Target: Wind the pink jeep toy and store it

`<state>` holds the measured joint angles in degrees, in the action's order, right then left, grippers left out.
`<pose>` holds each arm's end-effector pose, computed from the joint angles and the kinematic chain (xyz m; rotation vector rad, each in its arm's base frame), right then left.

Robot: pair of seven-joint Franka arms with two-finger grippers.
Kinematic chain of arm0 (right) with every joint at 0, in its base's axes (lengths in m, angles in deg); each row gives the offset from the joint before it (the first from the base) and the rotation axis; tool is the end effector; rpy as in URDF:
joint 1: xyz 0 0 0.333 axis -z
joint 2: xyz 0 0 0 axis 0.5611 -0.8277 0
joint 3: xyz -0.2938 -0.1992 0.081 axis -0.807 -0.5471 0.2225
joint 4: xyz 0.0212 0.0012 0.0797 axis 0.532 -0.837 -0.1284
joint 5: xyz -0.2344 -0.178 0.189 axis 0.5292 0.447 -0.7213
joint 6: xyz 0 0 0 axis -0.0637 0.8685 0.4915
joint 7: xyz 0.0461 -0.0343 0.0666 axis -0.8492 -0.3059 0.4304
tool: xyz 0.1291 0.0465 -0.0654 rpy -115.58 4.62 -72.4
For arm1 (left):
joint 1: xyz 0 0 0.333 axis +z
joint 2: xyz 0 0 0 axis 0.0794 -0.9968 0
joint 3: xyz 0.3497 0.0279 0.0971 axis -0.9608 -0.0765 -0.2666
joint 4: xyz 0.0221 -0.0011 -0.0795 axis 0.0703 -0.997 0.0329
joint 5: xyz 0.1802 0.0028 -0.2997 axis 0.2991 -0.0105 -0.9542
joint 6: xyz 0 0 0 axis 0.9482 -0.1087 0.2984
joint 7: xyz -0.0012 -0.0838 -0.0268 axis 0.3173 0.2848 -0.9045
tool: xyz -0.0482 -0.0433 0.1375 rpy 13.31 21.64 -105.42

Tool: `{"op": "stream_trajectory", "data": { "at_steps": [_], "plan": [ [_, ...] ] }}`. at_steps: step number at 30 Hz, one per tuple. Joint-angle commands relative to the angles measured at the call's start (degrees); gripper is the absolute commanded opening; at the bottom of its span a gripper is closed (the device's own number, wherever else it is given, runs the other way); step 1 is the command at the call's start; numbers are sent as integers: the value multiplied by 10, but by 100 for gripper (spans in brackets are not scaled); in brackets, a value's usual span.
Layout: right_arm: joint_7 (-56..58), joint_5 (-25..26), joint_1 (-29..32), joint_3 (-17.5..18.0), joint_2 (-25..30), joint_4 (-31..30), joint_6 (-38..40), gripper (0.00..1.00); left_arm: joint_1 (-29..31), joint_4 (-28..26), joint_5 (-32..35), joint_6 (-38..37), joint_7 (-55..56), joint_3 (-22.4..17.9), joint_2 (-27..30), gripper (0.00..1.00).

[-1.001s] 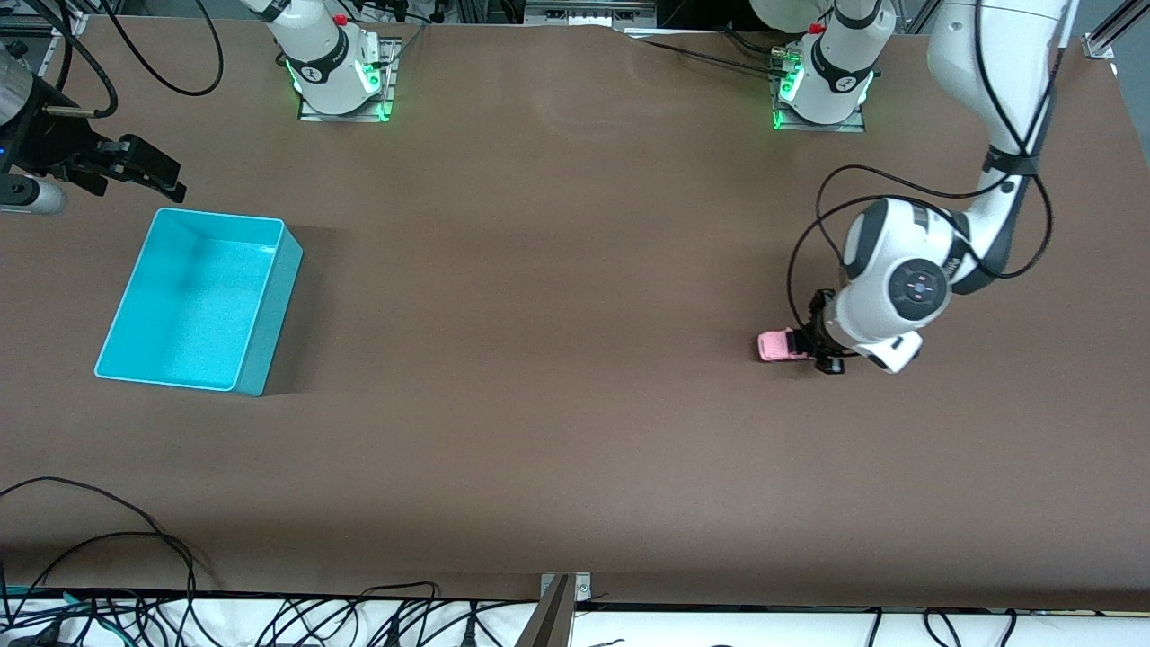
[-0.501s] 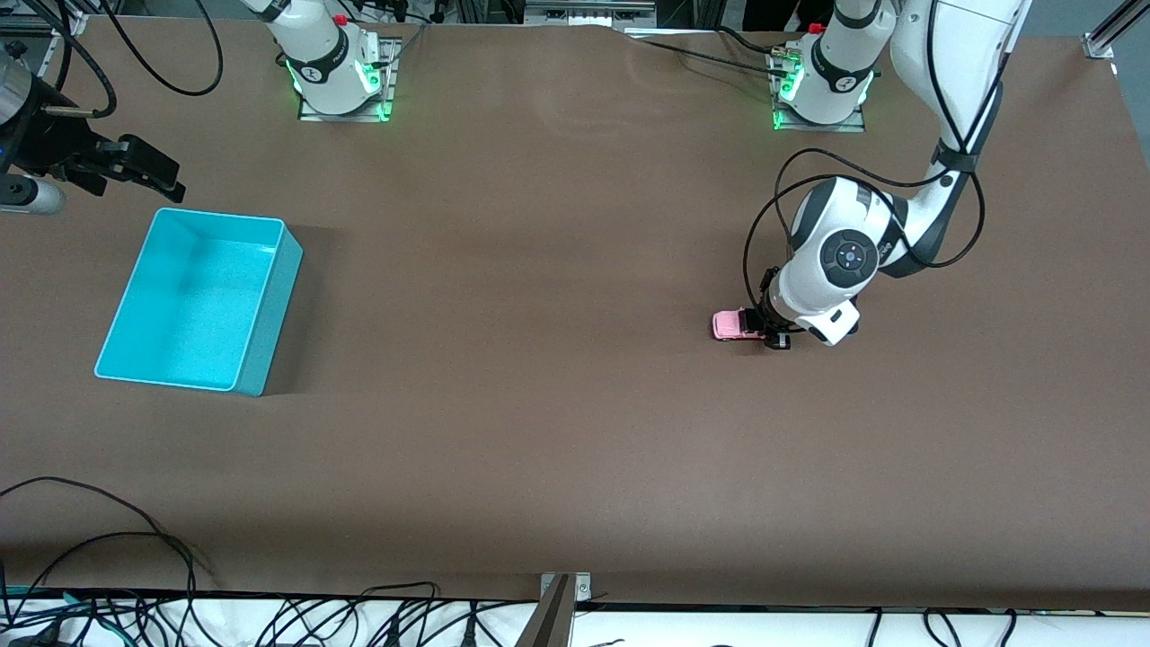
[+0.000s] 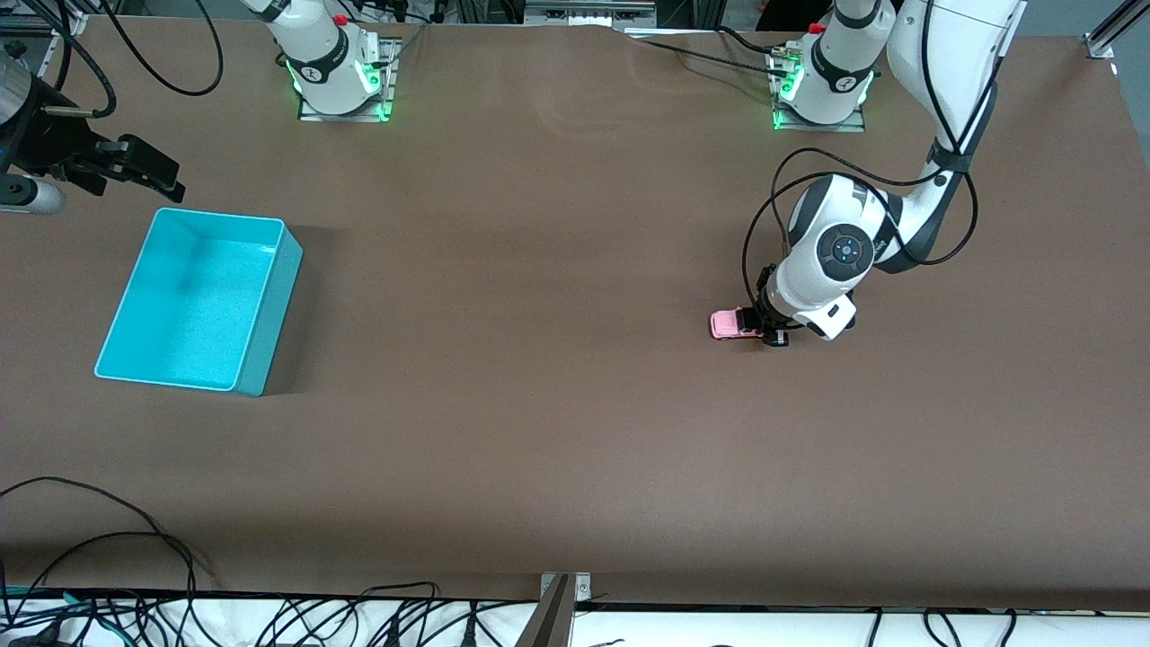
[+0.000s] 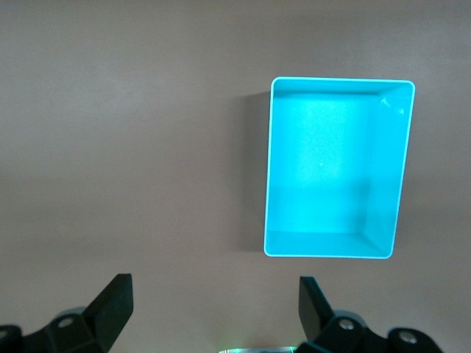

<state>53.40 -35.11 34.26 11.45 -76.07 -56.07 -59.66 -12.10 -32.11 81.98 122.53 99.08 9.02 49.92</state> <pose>0.4930 0.0343 0.6328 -3.1339 0.1353 0.0760 0.5364 -0.1755 0.2439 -2.1139 -2.2498 0.1238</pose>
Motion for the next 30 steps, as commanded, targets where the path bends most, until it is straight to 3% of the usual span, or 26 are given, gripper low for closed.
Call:
{"op": "stream_trajectory", "data": {
  "at_steps": [1,18,30],
  "plan": [
    [0,-6,5,-2,7,-3,6,100,19,-16,45,19,10,0,3,8],
    [-1,-6,5,-1,8,-3,7,100,133,-15,84,18,-114,-1,-6,8],
    [0,-6,4,0,8,-3,7,100,231,-7,187,37,-127,0,-31,8]
  ]
}}
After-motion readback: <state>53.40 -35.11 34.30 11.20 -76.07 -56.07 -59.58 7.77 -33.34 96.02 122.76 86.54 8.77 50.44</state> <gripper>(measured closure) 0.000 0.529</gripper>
